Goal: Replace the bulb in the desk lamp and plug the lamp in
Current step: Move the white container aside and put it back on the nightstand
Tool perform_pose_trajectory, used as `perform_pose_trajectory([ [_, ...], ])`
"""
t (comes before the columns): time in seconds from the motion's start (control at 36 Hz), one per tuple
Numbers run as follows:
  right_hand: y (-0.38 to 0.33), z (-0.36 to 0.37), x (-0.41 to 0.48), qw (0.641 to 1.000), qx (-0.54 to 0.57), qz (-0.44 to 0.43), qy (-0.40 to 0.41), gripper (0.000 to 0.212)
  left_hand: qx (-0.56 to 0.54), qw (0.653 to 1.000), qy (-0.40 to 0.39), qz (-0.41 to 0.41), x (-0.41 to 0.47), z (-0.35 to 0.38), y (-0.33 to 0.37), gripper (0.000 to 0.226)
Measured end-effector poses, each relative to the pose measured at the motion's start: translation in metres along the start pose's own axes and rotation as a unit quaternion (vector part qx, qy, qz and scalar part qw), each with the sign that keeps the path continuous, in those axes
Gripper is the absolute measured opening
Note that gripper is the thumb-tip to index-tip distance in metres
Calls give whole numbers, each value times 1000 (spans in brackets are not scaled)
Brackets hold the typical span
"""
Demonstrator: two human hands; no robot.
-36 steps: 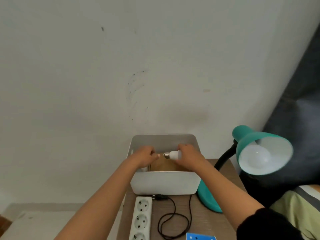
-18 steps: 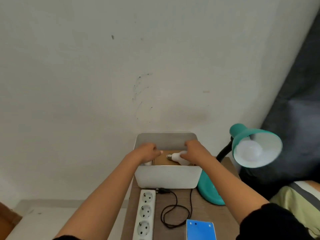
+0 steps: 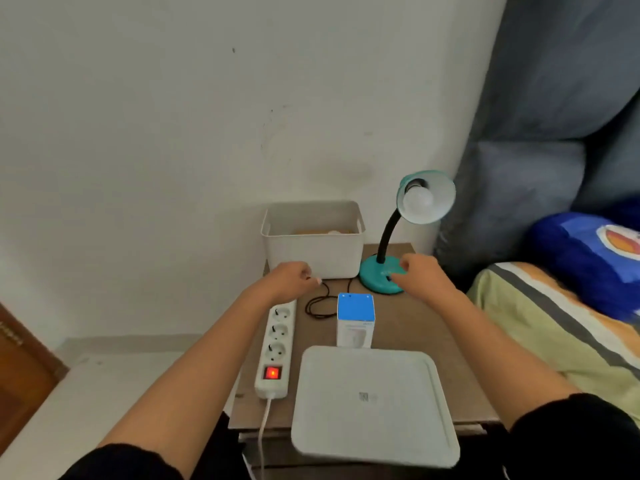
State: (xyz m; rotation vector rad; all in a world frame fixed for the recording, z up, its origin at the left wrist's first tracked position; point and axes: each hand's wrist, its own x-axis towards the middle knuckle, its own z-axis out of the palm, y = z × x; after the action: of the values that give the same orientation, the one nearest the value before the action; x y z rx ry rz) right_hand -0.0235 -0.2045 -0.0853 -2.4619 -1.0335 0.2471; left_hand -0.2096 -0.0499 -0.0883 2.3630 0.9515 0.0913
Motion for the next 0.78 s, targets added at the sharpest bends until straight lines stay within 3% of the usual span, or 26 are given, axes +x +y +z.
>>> perform_pose_trajectory([
  [0.17,44,37,-73,999,7,50,-19,13,-3,999,-32,-26,-62,75,-24,39],
  [0.25,65,58,-100,994,12,88,-58,25,2,998,-55,-34,-87,110,-37,53],
  [0.33,83,73,-122,989,32,124,-75,51,4,999,-35,-41,-107,137,-40,61],
  [0.42,97,88,-136,987,57,139,-58,53,0,999,-5,-52,-117,158,-45,67],
  [0.56,118,110,-144,987,88,137,-12,36,-31,996,15,-84,-119,184,-49,73],
  [0.78,114,120,-147,974,158,155,55,45,-64,987,107,-105,-111,200,-51,70],
])
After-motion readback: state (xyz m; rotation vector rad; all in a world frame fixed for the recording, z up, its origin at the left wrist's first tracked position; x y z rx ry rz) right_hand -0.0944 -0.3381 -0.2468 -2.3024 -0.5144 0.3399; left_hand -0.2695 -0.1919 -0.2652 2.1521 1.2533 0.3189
